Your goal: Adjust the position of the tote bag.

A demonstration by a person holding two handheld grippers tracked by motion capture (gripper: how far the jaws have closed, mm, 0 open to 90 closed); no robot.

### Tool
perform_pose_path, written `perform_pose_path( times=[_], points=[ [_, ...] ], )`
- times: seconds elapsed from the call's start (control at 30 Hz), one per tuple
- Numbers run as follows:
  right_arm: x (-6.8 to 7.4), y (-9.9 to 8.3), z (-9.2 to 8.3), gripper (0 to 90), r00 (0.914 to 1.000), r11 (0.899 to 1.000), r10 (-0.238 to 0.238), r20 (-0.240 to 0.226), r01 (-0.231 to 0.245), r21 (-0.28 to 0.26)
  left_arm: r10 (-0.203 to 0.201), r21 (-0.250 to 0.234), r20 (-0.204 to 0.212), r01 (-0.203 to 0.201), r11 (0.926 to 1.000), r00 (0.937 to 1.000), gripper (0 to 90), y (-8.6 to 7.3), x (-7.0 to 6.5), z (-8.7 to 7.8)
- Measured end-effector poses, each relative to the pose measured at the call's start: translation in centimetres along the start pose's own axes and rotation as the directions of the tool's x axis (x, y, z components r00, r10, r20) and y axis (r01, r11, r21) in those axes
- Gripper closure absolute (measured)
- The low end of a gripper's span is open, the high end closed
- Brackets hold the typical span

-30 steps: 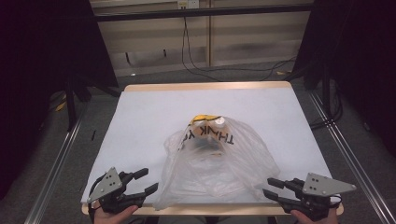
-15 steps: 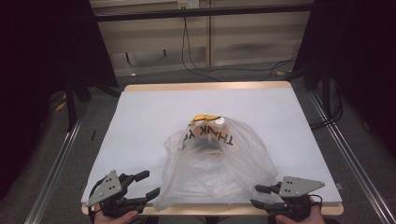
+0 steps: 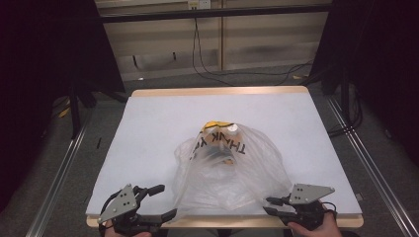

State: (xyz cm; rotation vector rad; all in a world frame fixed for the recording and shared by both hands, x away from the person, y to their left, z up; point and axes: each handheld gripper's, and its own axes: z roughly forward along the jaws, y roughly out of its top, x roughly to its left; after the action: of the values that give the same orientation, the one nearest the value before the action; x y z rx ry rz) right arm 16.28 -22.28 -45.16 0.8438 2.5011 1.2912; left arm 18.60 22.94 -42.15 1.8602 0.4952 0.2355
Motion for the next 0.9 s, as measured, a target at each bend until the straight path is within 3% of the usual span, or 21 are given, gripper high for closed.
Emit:
perform_pose_path(
  times=[0.07, 0.23, 0.27, 0.33, 0.43, 0.6, 0.73, 0.9],
  points=[
    [0.0, 0.0, 0.0, 73.3, 1.0000, 1.000, 0.003, -0.004, -0.003, 0.000, 0.017, 0.052, -0.012, -0.016, 0.9985, 0.9998, 24.3, -0.3, -0.1, 0.4],
    [-0.1, 0.0, 0.1, 80.1, 0.9999, 1.000, 0.003, -0.013, -0.003, 0.005, 0.004, 0.087, 0.001, -0.004, 0.9962, 1.0000, 46.2, -0.9, 0.2, 0.9],
    [-0.2, 0.1, 0.1, 82.6, 0.9999, 1.000, 0.007, -0.013, -0.007, -0.003, 0.013, 0.133, 0.001, -0.013, 0.9910, 0.9999, 51.4, -1.2, 0.4, 1.2],
    [-0.3, 0.1, 0.1, 84.7, 0.9999, 1.000, 0.008, -0.015, -0.008, -0.005, 0.012, 0.150, -0.004, -0.011, 0.9887, 0.9999, 57.2, -1.3, 0.5, 1.4],
    [-0.4, 0.1, 0.0, 86.5, 0.9997, 1.000, 0.018, -0.017, -0.018, -0.012, 0.000, 0.156, 0.019, -0.003, 0.9877, 0.9998, 69.4, -1.5, 0.9, 1.6],
    [-0.8, 0.2, -0.2, 88.0, 0.9995, 0.999, 0.027, -0.018, -0.028, -0.034, -0.013, 0.148, 0.011, 0.011, 0.9890, 0.9999, 83.0, -1.5, 1.4, 1.4],
    [-1.0, 0.2, -0.6, 88.6, 0.9991, 0.998, 0.036, -0.023, -0.037, -0.058, -0.017, 0.119, 0.017, 0.015, 0.9928, 0.9997, 87.1, -1.2, 1.5, 0.8],
    [-1.3, 0.9, -1.4, 89.0, 0.9986, 0.991, 0.040, -0.034, -0.044, -0.125, -0.017, 0.088, 0.024, 0.015, 0.9960, 0.9996, 87.8, -0.5, 1.4, 0.5]
  ],
)
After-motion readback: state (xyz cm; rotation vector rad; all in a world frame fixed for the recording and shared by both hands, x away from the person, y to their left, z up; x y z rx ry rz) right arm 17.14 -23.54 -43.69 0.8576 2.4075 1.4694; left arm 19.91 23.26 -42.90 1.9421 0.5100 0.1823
